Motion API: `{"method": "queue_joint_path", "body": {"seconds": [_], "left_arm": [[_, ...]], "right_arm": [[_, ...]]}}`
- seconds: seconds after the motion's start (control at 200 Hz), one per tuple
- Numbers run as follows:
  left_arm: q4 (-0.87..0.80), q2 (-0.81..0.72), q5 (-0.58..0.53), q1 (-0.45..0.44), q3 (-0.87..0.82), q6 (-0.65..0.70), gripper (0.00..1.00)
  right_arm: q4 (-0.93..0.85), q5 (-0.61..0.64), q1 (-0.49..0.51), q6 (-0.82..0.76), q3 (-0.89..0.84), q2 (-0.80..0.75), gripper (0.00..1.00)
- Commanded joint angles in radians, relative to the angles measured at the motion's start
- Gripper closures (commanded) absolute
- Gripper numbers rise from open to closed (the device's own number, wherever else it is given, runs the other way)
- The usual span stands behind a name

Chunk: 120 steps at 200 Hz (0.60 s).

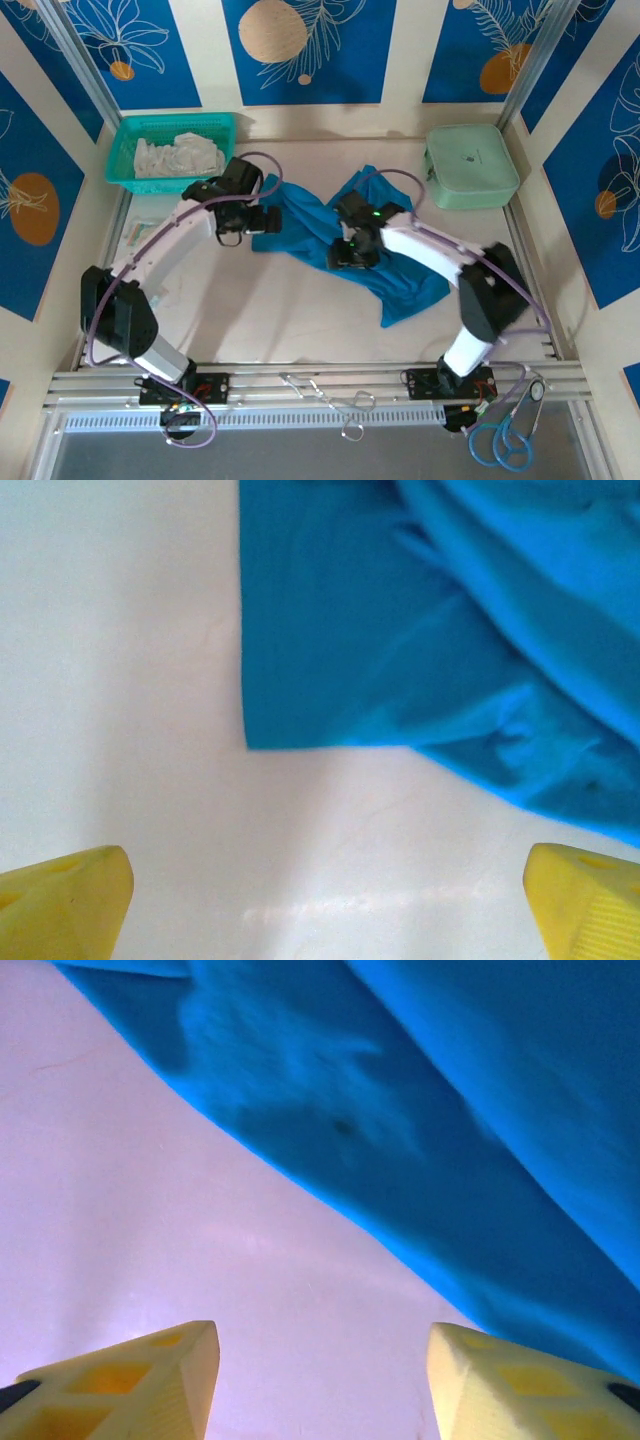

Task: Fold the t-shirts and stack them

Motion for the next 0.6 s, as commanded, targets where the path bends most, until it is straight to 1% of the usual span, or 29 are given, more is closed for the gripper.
{"method": "queue_joint_path", "body": {"seconds": [0.0,0.13,0.22,0.335,0.465,0.595], "left_arm": [[0.023,-0.132,-0.011,0.0,-0.04,-0.026,0.0],[-0.05,-0.237,-0.046,0.002,-0.08,-0.02,0.0],[-0.102,-0.29,-0.071,0.004,-0.103,-0.019,0.0],[-0.134,-0.34,-0.082,0.003,-0.138,-0.022,0.0],[-0.147,-0.37,-0.075,0.004,-0.172,-0.029,0.0],[-0.155,-0.387,-0.069,0.003,-0.192,-0.032,0.0]], "right_arm": [[-0.07,0.093,0.068,-0.125,0.154,0.175,0.43],[-0.103,0.108,0.112,-0.176,0.349,0.368,0.49],[-0.12,0.111,0.127,-0.195,0.45,0.459,0.51],[-0.161,0.152,0.129,-0.197,0.553,0.548,0.53],[-0.183,0.191,0.116,-0.185,0.595,0.601,0.58],[-0.177,0.199,0.112,-0.185,0.585,0.606,0.62]]}}
